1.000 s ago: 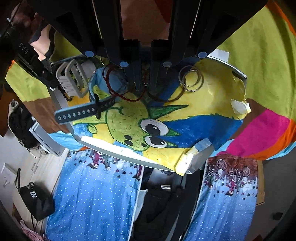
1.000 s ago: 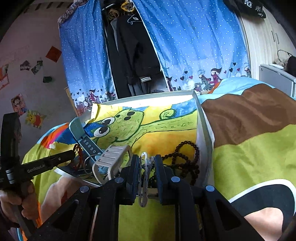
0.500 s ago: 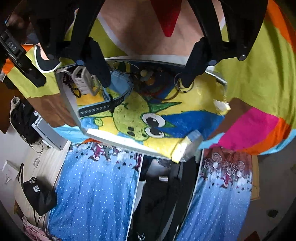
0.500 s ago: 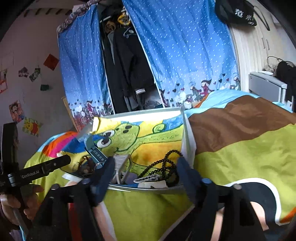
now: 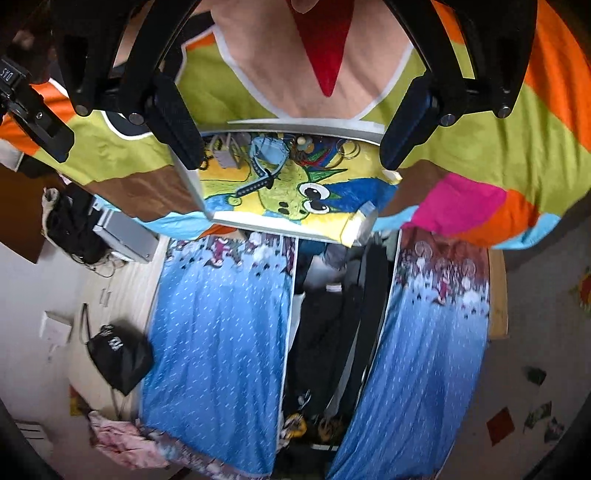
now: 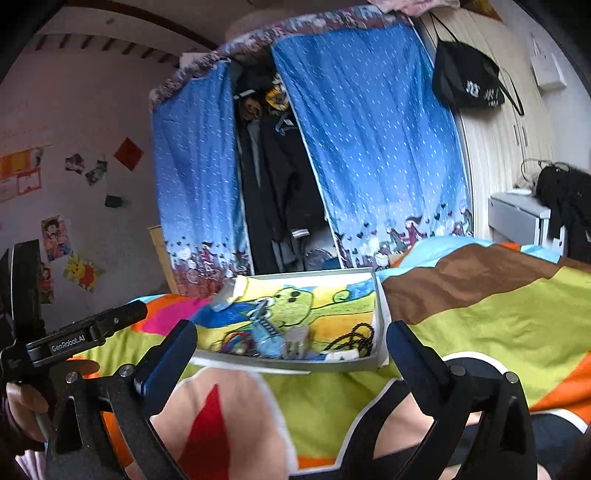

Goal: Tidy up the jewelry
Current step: 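Move both open tools back over the black bead bracelet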

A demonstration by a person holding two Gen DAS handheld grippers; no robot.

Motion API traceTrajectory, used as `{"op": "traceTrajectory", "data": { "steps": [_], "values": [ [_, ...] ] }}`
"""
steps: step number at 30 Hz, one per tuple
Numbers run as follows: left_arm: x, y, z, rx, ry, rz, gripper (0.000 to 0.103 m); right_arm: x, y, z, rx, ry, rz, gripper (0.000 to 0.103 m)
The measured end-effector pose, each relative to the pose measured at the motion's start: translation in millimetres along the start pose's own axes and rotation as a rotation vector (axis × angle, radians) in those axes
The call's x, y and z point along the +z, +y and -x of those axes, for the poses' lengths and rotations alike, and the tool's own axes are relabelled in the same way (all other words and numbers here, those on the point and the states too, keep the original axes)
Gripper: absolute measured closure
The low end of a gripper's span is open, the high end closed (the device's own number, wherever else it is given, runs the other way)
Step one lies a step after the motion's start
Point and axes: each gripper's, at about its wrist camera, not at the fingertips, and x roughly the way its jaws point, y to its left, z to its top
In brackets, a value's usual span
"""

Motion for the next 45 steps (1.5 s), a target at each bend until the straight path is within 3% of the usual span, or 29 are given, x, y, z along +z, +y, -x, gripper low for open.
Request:
{"op": "traceTrajectory", "data": {
  "steps": [12,16,20,27,30,45],
  "values": [
    [-54.6,-3.9,104.4,-0.001,-0.040,-0.001,0.010,-28.1,47.0,93.2,0.002,-0.043,0.080,0.000],
    [-74.8,-4.8,124.2,0.003,-0.039,-0.006,0.010,-53.6,57.4,112.1,0.003,-0.042,0.093,0.000],
    [-97.8,-3.5,140.3,0.025,-0.055,-0.037,0.010,-83.3,62.0,129.3,-0.049,-0.068,0.066,0.000],
    [-130.5,-3.6,151.7,0.028,-0.034,-0.082,0.010,-116.2,62.0,134.7,-0.097,-0.010,0.051,0.000],
    [-144.3,-0.8,149.9,0.027,-0.005,-0.092,0.010,-127.6,64.5,132.5,-0.095,0.024,0.054,0.000],
    [-209.8,21.5,98.8,0.078,0.284,-0.120,0.010,-195.6,59.1,90.3,-0.131,0.286,0.038,0.000]
  ]
}}
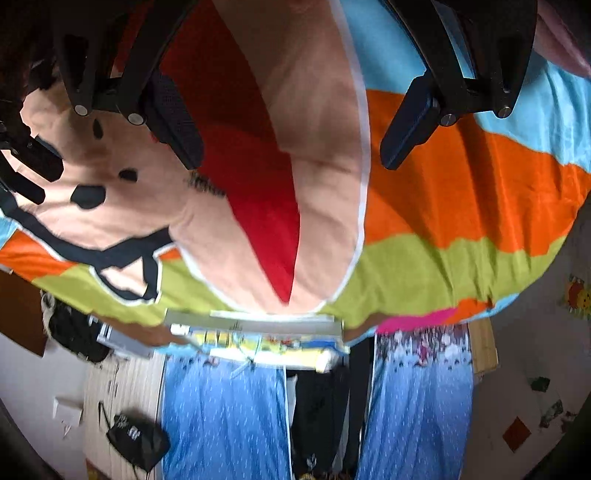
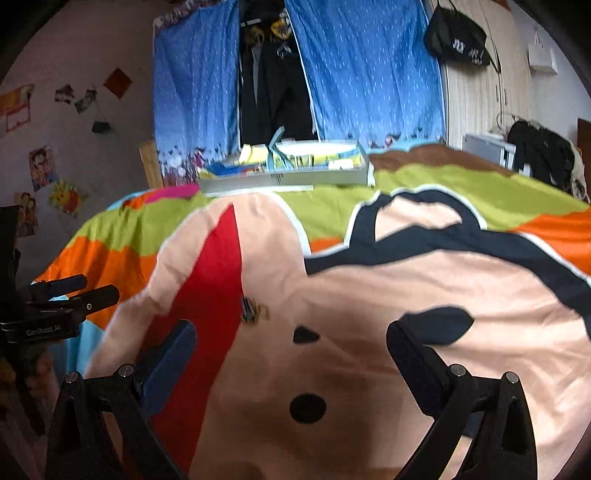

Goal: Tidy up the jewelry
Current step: 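Move both open tools back over the black bead bracelet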

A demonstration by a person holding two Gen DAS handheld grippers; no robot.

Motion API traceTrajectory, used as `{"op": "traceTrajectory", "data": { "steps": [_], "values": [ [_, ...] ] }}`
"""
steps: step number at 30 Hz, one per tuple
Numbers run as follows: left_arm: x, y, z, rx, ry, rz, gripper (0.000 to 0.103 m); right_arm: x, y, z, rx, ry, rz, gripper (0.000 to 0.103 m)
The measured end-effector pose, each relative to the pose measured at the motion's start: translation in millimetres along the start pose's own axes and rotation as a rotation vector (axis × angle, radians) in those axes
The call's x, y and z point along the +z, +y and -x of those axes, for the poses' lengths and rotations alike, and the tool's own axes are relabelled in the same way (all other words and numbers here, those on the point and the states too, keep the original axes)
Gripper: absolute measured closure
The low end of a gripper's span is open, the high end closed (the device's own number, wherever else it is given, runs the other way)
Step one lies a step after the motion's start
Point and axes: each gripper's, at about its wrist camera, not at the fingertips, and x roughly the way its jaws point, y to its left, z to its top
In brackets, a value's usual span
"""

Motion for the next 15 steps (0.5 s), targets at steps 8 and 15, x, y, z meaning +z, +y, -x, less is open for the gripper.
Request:
{"op": "traceTrajectory", "data": {
  "steps": [8,15],
  "values": [
    [-8.1,2.7,-26.4,0.008,0.129,0.008,0.010,-15.5,-6.5,-21.4,-0.018,0.074,-0.050,0.000],
    [-5.4,12.0,-40.8,0.003,0.182,0.051,0.010,-23.6,-9.0,-35.7,-0.031,0.120,-0.067,0.000]
  ]
}}
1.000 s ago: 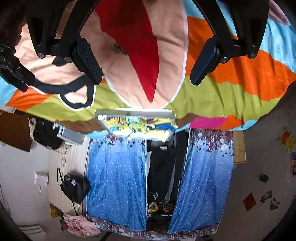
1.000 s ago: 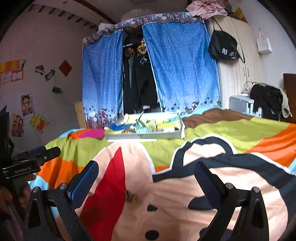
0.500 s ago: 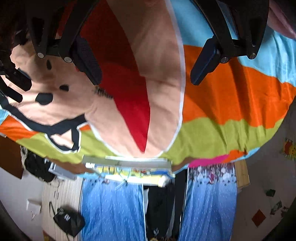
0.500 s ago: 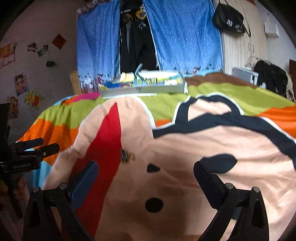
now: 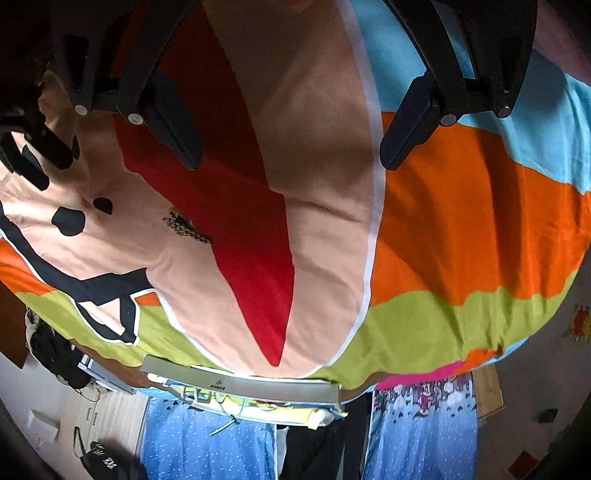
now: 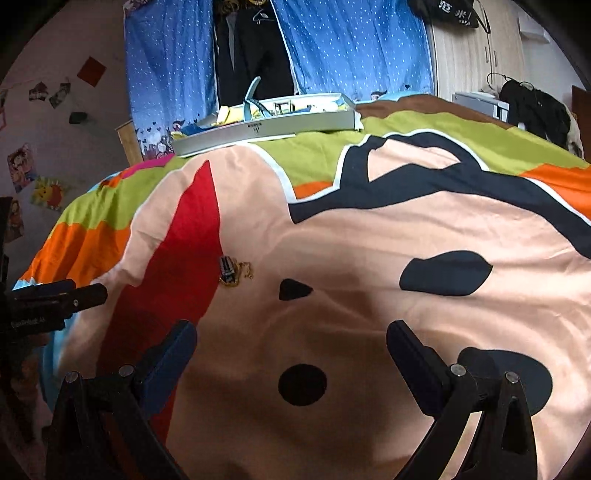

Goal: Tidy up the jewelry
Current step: 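Move both open tools back over the black bead bracelet, then grasp the black bead bracelet with the left tool while the right tool grasps its gold chain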

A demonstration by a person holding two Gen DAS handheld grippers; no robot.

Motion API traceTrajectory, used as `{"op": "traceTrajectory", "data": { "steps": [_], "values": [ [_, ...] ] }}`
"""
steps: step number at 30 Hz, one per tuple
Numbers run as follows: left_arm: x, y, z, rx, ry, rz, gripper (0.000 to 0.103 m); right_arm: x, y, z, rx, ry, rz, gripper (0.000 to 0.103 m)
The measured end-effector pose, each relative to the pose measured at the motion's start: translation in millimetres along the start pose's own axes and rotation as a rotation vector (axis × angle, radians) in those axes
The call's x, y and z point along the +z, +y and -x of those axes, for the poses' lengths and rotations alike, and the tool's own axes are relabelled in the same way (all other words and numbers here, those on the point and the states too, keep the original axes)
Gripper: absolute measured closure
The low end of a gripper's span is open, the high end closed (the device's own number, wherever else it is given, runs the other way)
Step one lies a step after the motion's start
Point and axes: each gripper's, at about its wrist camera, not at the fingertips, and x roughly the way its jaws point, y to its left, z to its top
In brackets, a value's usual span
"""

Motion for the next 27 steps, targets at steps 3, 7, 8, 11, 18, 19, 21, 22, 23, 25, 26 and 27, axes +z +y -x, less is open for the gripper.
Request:
{"op": "traceTrajectory", "data": {
  "steps": [3,7,8,11,18,19,21,22,23,25,26,27],
  "values": [
    [2.8,3.4,-5.8,-0.003,0.020,0.018,0.010,0.5,1.1,-4.6,-0.005,0.011,0.010,0.000],
    [11.6,5.6,-16.1,-0.007,0.041,0.028,0.010,3.6,1.4,-11.2,-0.009,0.018,0.031,0.000],
    [13.9,5.5,-18.0,-0.015,0.039,0.032,0.010,5.0,1.3,-12.5,-0.012,0.017,0.040,0.000],
    [21.1,3.5,-24.8,-0.040,0.038,0.032,0.010,14.1,-2.6,-19.6,-0.019,0.013,0.070,0.000],
    [35.9,-1.9,-41.6,-0.122,0.043,0.006,0.010,32.7,-16.1,-41.3,-0.008,0.049,0.142,0.000],
    [38.1,-2.5,-44.5,-0.136,0.048,0.001,0.010,35.3,-18.0,-43.1,-0.006,0.046,0.161,0.000],
    [43.5,-3.8,-49.7,-0.164,0.053,-0.010,0.010,40.4,-22.2,-45.8,0.008,0.043,0.189,0.000],
    [46.1,-4.5,-51.6,-0.179,0.050,-0.015,0.010,43.2,-24.6,-46.9,0.026,0.044,0.197,0.000],
    [48.1,-5.8,-53.4,-0.189,0.050,-0.016,0.010,46.2,-26.8,-48.3,0.045,0.045,0.204,0.000],
    [52.4,-7.3,-57.2,-0.217,0.049,-0.012,0.010,50.6,-26.7,-51.7,0.076,0.049,0.234,0.000],
    [54.4,-8.2,-59.7,-0.237,0.052,-0.009,0.010,51.9,-25.5,-53.3,0.084,0.052,0.253,0.000],
    [56.2,-8.6,-62.0,-0.253,0.055,-0.008,0.010,52.9,-23.5,-54.9,0.091,0.054,0.274,0.000]
  ]
}}
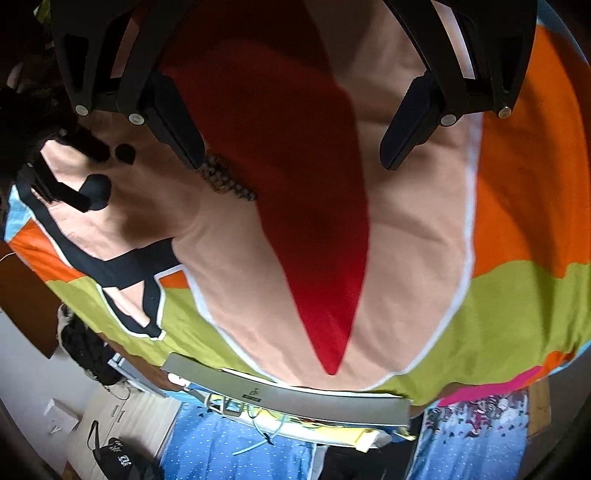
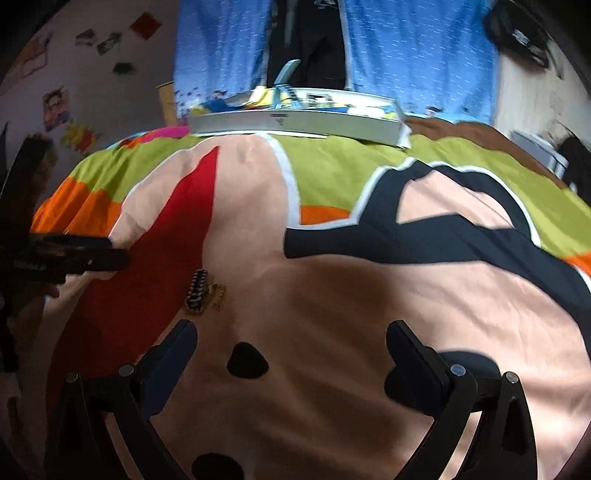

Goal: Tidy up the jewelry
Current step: 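Grasp the black bead bracelet with the left tool while the right tool grasps its gold chain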

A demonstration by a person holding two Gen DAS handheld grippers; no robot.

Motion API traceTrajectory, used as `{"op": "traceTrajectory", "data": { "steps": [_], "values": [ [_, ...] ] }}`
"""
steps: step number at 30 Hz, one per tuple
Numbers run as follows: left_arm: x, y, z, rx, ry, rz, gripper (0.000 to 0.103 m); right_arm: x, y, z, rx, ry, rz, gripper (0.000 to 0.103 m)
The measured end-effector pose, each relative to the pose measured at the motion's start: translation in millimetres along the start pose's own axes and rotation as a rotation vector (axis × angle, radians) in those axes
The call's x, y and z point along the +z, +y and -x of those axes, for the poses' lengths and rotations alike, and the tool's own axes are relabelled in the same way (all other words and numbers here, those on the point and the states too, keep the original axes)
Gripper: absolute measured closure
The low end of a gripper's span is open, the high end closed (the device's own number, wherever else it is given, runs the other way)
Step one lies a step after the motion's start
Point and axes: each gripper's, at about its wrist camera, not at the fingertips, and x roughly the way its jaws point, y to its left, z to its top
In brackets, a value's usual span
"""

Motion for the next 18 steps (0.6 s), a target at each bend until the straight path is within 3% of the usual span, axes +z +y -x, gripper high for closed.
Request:
{"op": "traceTrajectory", "data": {
  "steps": [4,6,8,11,18],
  "values": [
    [4.6,2.0,-7.6,-0.060,0.010,0.004,0.011,4.4,10.5,-10.8,0.035,0.007,0.103,0.002],
    [5.1,3.6,-10.7,-0.099,0.018,0.019,0.016,6.1,13.4,-18.0,0.053,0.021,0.130,0.012],
    [6.3,3.6,-15.2,-0.128,0.036,0.029,0.032,6.7,14.0,-25.0,0.067,0.035,0.143,0.017],
    [6.3,0.9,-20.3,-0.157,0.058,0.023,0.046,5.5,14.4,-31.7,0.081,0.048,0.143,0.028],
    [7.6,-8.4,-26.1,-0.235,0.076,0.002,0.071,11.5,20.8,-45.5,0.145,0.066,0.183,0.063]
  ]
}}
